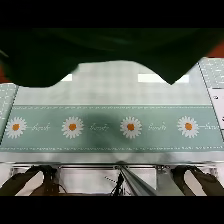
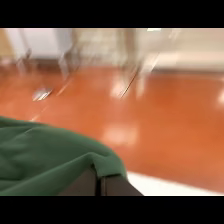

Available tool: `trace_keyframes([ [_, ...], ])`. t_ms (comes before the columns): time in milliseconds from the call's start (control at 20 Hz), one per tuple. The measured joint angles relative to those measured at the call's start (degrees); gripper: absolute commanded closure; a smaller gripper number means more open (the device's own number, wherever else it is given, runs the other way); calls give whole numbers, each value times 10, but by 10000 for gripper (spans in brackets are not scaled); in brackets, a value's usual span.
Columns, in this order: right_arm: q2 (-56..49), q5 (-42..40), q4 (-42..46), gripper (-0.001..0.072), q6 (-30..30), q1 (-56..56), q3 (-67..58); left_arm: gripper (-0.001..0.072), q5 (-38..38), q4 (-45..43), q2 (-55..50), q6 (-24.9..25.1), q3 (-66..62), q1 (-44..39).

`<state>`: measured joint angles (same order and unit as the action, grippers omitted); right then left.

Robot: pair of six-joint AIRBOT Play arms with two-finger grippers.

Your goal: Fold the shirts.

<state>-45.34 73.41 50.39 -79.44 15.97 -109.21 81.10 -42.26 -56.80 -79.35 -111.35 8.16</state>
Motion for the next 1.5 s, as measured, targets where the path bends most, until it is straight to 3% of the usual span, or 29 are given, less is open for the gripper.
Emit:
trace_keyframes([
  [200,83,30,69,689,-26,0,-24,684,53,-107,80,-27,-44,1],
  [350,116,61,96,688,-38,0,-29,684,73,-140,144,-33,-25,-1],
  [750,135,134,111,689,-50,0,58,683,74,-149,213,-39,220,-19],
  [900,134,117,113,689,-40,0,179,683,12,-131,201,-38,361,-32],
  [1150,66,3,103,689,-28,0,388,682,-178,-104,95,-30,527,-97],
  [1350,-73,-90,34,688,2,0,427,682,-311,-95,-46,-16,520,-151],
  [1500,-196,-128,-32,688,21,0,400,682,-364,-90,-144,-12,459,-167],
])
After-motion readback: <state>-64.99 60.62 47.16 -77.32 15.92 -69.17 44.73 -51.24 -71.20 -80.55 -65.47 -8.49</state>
